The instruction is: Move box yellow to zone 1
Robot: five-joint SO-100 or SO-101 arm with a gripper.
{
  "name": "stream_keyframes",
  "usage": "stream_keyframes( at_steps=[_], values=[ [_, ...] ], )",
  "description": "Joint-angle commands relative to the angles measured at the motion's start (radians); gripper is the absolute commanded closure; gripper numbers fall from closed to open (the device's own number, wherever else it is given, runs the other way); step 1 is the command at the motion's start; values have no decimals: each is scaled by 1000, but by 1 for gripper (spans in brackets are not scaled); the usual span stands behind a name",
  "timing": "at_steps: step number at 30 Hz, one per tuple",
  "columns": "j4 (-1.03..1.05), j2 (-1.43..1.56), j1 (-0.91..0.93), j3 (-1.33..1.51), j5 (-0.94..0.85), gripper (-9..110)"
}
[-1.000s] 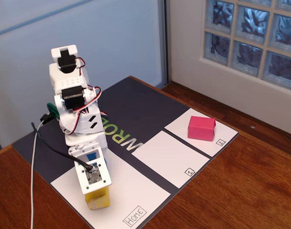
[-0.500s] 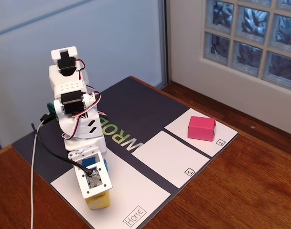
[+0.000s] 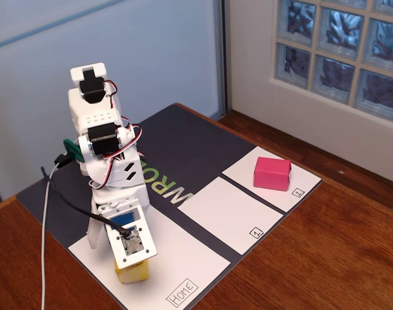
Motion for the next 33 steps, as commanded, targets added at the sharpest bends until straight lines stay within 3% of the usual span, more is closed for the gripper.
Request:
stream_keyframes(
  at_steps=[1, 17, 33],
  values=[
    [-34, 17, -20, -20, 6, 65],
    [-252, 127, -20, 275, 35, 67],
    [-348, 60, -21, 313, 43, 67]
  ],
)
